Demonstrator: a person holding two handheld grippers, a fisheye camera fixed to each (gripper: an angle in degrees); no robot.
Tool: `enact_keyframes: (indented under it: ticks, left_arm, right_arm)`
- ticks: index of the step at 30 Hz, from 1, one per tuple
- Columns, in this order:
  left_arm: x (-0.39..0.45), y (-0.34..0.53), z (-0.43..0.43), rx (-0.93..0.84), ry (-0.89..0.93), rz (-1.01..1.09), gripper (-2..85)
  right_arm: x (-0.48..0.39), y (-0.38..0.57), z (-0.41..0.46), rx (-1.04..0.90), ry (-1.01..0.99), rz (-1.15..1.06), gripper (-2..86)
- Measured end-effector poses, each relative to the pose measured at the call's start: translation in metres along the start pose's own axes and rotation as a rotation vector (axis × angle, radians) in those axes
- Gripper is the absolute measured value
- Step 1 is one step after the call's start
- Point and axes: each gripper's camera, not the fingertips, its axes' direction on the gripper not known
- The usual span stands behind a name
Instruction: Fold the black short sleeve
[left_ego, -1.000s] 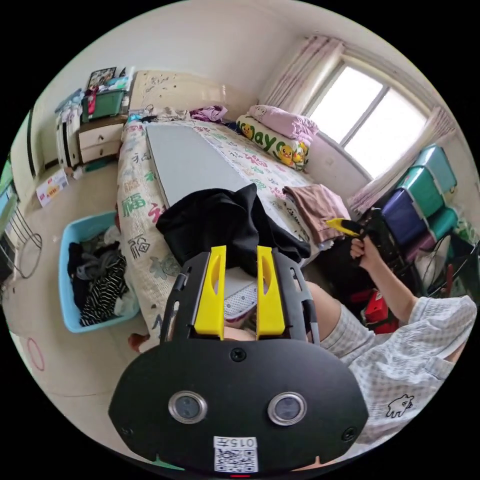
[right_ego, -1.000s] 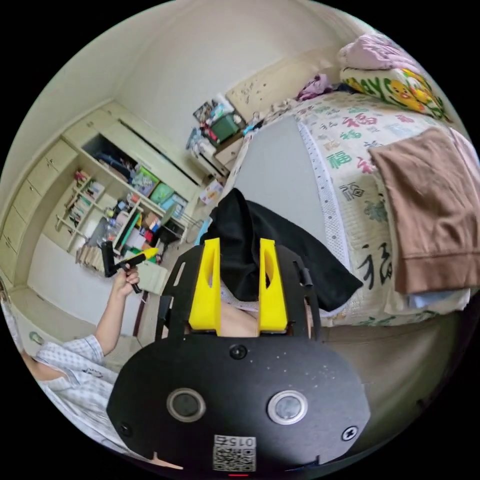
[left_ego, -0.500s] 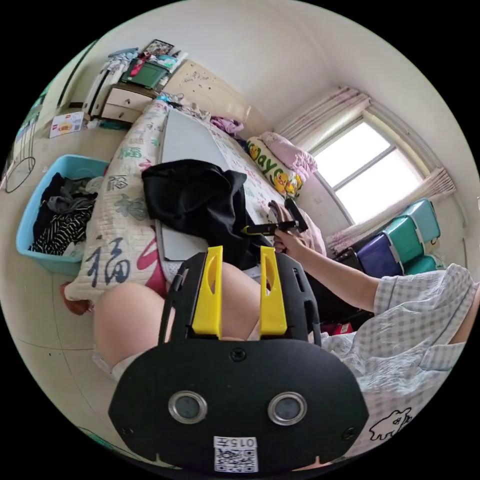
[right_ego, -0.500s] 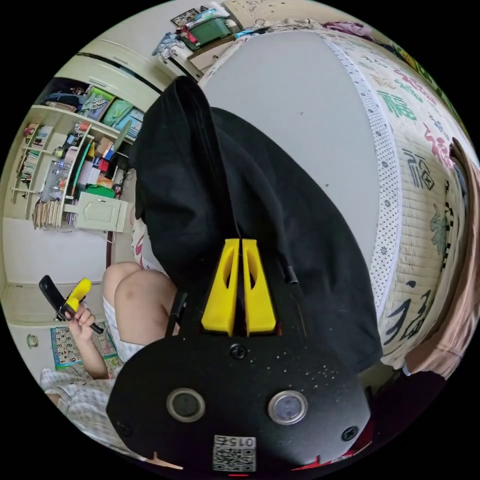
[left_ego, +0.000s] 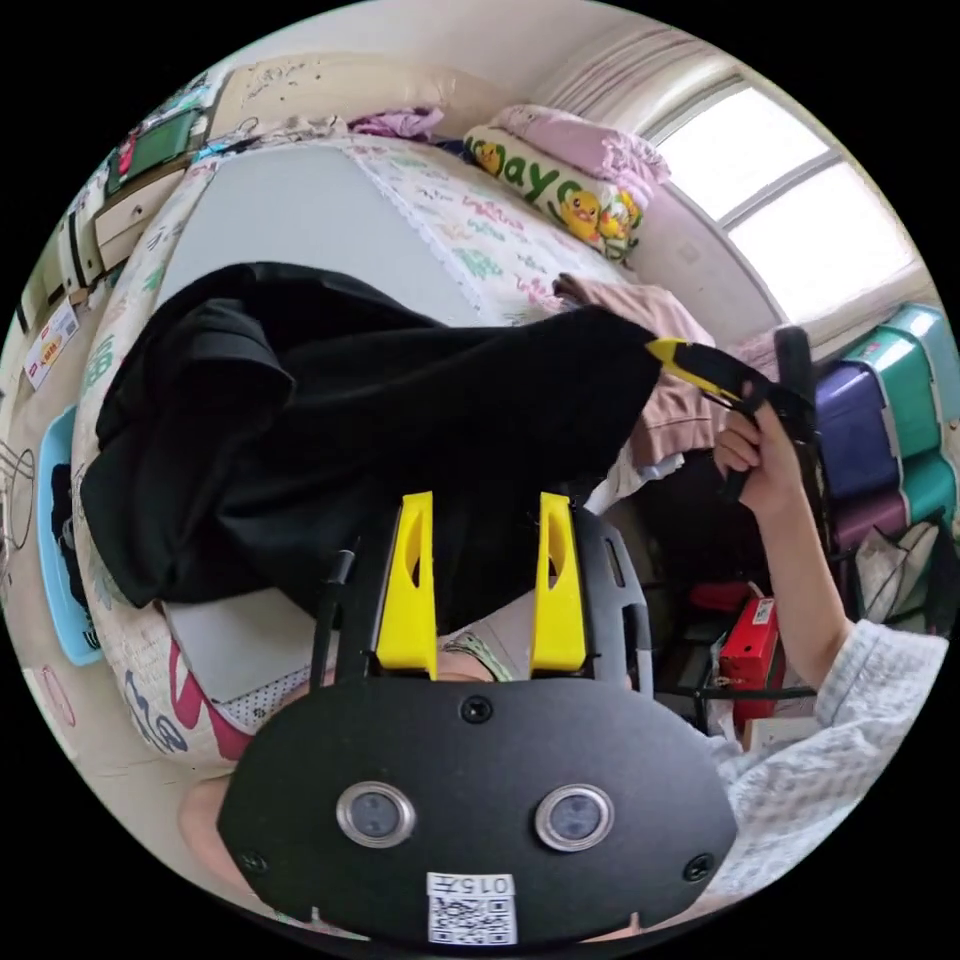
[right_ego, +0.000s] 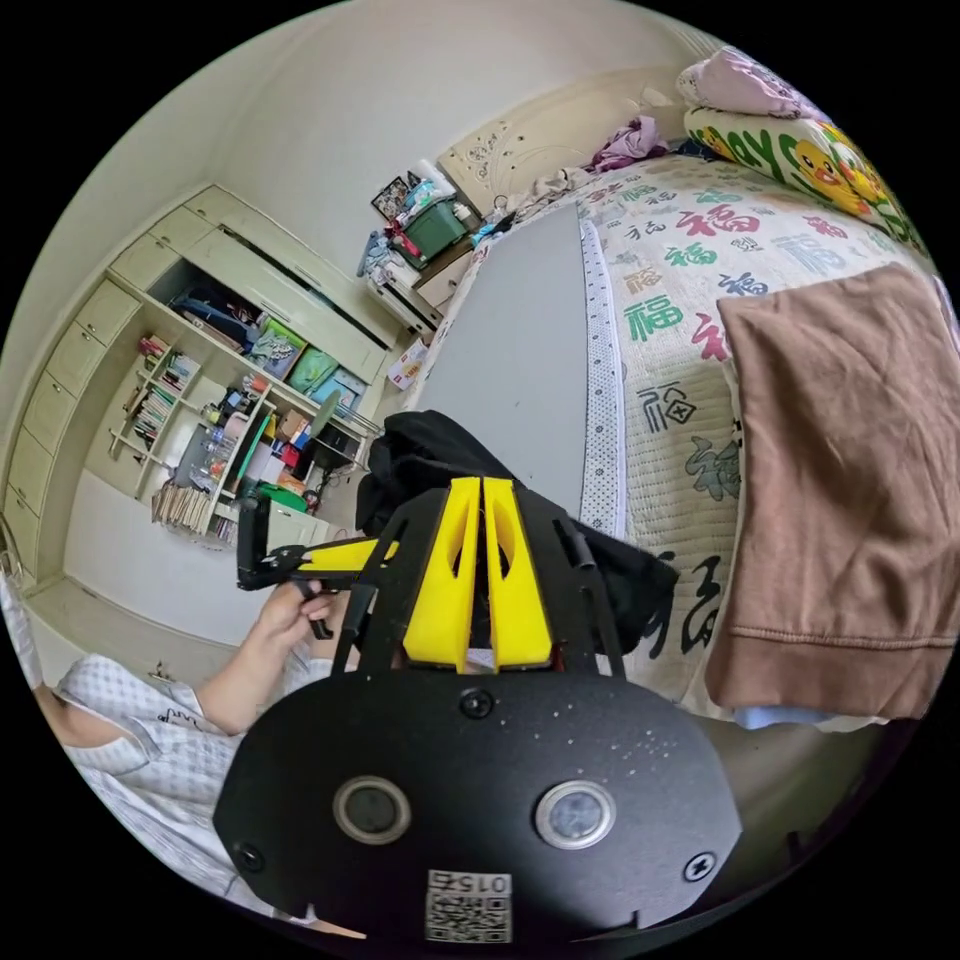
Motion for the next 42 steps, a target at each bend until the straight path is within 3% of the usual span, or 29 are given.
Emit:
enact_keyframes:
  ticks: [4, 8, 12, 19, 24, 28, 29, 33, 35, 42]
  left_arm:
    - [-0.014, -0.032, 0.033, -0.037, -0.175, -0.135, 13.5]
    - [-0.013, -0.046, 0.047, -0.045, -0.306, -0.099, 7.3]
    - [-0.016, -0.041, 0.044, -0.056, -0.263, -0.055, 3.6]
    - [-0.031, 0.006, -0.008, 0.168, -0.074, -0.113, 2.9]
    - [-0.007, 0.003, 0.026, 0.112, -0.152, -0.029, 6.3]
    - [-0.005, -0.005, 0.081, -0.092, -0.227, -0.016, 12.7]
    - [0.001, -0.002, 0.081, -0.065, -0.286, 0.009, 12.0]
    - [-0.009, 0.010, 0.084, -0.083, -0.234, -0.015, 6.0]
    - [-0.024, 0.026, 0.067, -0.009, -0.129, -0.062, 1.1]
    - [-0.060, 0.122, -0.031, 0.316, -0.024, -0.092, -0.6]
  right_arm:
    - [0.023, 0.007, -0.014, 0.025, -0.066, 0.024, -0.3]
    - [0.033, 0.011, -0.031, 0.024, -0.066, 0.007, -0.2]
    - [0.042, 0.016, -0.049, 0.025, -0.077, 0.013, -0.2]
    - [0.043, 0.028, -0.081, 0.053, -0.107, 0.005, -0.3]
    - [0.038, 0.035, -0.092, 0.085, -0.141, 0.024, -0.3]
    - [0.031, 0.046, -0.102, 0.088, -0.148, 0.018, -0.2]
    - [0.031, 0.050, -0.105, 0.086, -0.144, 0.019, -0.2]
    - [0.039, 0.063, -0.113, 0.088, -0.151, 0.044, -0.2]
    - [0.044, 0.072, -0.120, 0.103, -0.159, 0.061, -0.2]
    - [0.034, 0.087, -0.139, 0.142, -0.102, -0.007, 0.1]
